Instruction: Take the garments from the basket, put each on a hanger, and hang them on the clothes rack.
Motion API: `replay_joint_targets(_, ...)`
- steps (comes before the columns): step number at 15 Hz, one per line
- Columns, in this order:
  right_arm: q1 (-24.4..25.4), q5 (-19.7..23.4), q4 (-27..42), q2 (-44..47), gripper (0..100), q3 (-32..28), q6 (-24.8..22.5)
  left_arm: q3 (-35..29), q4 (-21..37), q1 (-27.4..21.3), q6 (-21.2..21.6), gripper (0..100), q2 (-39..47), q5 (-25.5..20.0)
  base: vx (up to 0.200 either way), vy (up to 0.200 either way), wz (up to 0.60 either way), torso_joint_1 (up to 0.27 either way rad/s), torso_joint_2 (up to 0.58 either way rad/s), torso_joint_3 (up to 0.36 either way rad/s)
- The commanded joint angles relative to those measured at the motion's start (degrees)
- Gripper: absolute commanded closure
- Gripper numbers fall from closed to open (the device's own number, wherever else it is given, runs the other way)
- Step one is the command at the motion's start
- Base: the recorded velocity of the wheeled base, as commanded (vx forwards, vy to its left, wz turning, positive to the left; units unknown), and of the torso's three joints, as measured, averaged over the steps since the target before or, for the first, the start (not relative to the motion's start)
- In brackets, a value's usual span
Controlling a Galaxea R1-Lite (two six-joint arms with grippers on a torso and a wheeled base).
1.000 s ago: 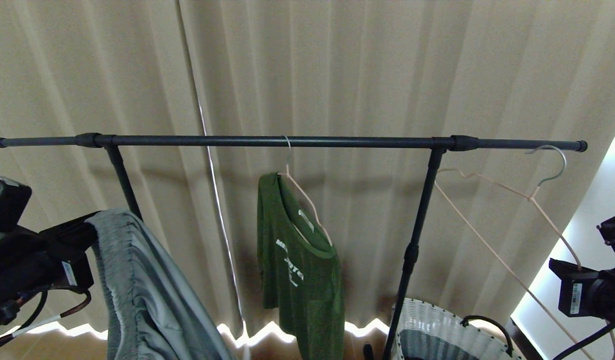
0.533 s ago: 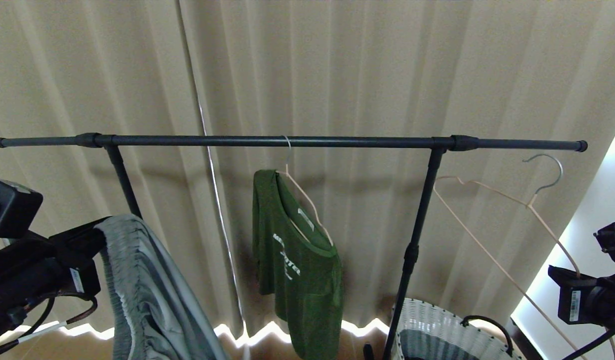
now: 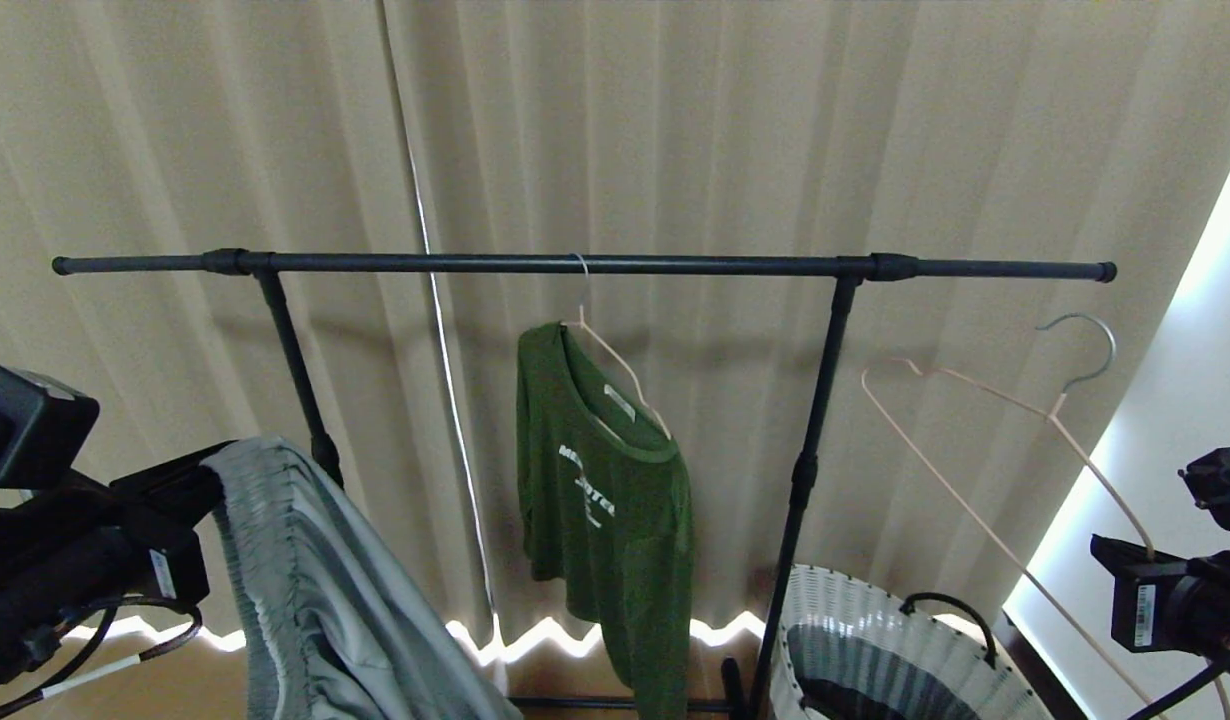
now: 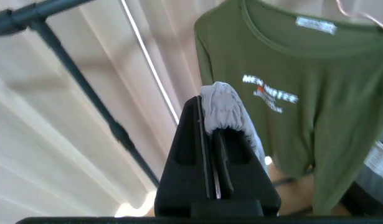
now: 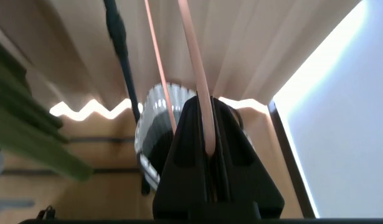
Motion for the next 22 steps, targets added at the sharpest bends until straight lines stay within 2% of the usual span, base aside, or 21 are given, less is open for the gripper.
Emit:
replay_joint_targets(1,0.02,0.01,0.13,0.29,100,0.0,0.02,0.1,-0.02,-0.07,0.08,100,-0.19,0.03,-0.2,0.0,0.0,-0.002,0.01,-0.007)
replay_joint_targets(6,0.11,0.01,-0.31,1.25,100,0.35,0.11,0.36,-0.02,-0.07,-0.01,100,0.25,-0.06,-0.2,0.0,0.0,0.0,0.0,0.004)
replay_joint_targets(18,1.34,0.01,-0.31,1.08,100,0.53,0.11,0.72,-0.02,-1.3,0.52,100,0.16,0.03,0.0,0.0,0.0,0.0,0.0,0.0)
replay_joint_targets(22,1.43,0.01,-0.31,0.9,100,0.79,0.02,0.8,0.07,-1.3,0.61,100,-0.02,0.03,0.0,0.2,0.0,0.002,0.0,0.004)
